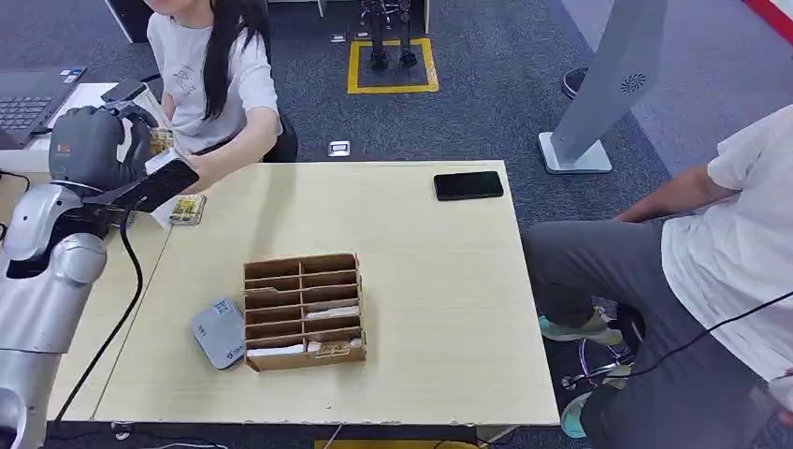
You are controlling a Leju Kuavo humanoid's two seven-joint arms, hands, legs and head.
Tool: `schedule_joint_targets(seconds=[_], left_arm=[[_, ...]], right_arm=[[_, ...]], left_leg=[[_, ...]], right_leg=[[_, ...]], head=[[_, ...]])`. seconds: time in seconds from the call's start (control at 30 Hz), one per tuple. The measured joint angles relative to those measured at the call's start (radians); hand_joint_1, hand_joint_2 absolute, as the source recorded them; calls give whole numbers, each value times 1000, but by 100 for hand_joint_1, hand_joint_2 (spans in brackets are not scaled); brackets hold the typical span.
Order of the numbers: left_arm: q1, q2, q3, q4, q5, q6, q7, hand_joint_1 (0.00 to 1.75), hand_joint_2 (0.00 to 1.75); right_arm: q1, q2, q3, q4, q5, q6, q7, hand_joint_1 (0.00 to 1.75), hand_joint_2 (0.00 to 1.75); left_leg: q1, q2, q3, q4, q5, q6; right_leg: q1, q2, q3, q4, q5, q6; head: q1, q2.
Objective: Pass the card to the sensor for recognition and then transmit it.
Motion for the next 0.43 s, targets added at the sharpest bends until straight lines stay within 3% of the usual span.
schedule_joint_targets(seconds=[0.27,0.43], left_arm=[[17,18,2,0,-2,84,14,0,175],[36,39,7,0,-2,98,13,0,175]], right_arm=[[4,0,-1,0,0,-2,0,0,0],[8,0,-4,0,0,-3,0,0,0]], left_leg=[[0,0,0,0,0,0],[0,-1,-1,0,0,0]], right_leg=[[0,0,0,0,0,0],[0,-1,0,0,0,0]], head=[[0,0],[0,0]])
